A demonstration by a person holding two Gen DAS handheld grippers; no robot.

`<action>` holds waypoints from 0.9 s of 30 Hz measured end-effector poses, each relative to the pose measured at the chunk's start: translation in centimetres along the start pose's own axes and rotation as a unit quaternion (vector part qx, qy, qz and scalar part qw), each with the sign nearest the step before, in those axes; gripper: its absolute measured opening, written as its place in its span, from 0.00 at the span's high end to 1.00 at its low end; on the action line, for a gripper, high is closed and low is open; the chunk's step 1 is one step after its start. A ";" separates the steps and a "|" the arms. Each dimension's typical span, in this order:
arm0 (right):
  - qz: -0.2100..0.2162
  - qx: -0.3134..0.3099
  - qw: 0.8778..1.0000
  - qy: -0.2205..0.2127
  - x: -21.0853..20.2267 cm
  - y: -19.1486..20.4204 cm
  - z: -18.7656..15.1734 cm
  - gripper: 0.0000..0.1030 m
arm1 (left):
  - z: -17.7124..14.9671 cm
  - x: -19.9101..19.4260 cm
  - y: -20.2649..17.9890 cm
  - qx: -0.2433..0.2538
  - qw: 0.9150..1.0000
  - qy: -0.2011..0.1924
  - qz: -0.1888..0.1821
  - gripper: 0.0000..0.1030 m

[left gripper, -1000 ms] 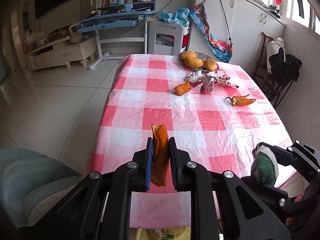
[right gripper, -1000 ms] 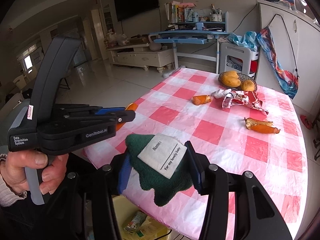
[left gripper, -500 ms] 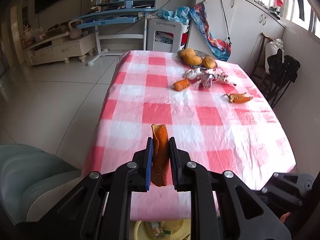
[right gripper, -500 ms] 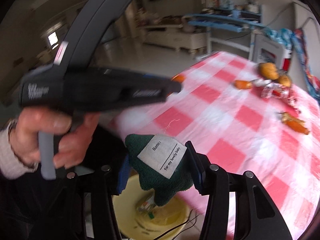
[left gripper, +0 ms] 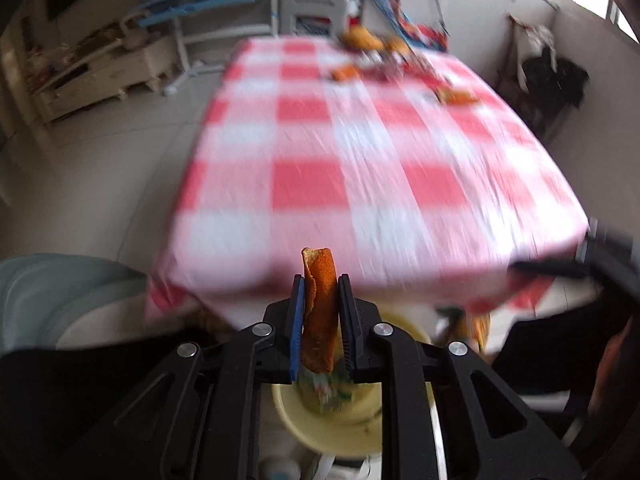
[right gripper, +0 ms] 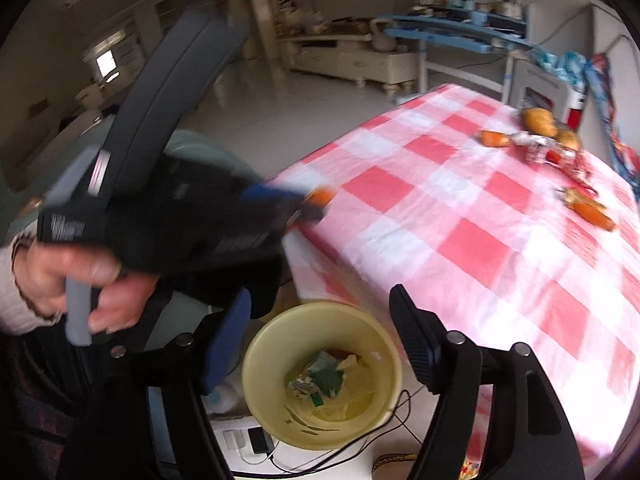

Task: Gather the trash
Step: 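Release the green plush from the right tool while the left tool releases the peel into the bucket, then move both open tools back over the table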

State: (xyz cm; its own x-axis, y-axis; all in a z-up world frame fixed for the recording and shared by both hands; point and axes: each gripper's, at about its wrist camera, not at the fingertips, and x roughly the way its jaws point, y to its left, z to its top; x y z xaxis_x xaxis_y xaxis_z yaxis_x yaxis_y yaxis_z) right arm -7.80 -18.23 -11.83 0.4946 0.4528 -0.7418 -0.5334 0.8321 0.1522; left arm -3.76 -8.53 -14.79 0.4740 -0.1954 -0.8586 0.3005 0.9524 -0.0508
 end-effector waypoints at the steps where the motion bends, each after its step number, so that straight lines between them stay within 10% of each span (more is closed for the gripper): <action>1: -0.018 0.010 1.000 -0.005 -0.5 -0.3 -0.3 0.29 | -0.7 0.1 -0.4 0.012 1.000 0.010 -0.001 0.78; 9: -0.097 0.080 0.991 -0.047 -2.8 -3.2 -1.0 0.20 | -1.6 -2.4 -1.1 0.010 0.998 -0.051 0.043 0.34; 27: -0.131 0.073 0.988 -0.024 -0.9 -4.9 0.4 0.18 | 5.1 -2.8 -0.6 -0.013 0.994 -0.099 0.049 0.25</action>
State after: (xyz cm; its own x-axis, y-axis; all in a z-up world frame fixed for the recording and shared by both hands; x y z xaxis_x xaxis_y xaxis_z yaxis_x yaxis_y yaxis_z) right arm -5.38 -22.56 -11.70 0.6361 0.2266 -0.7376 -0.2794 0.9587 0.0536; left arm -1.02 -9.78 -9.78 0.6545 -0.1405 -0.7429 0.2237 0.9746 0.0128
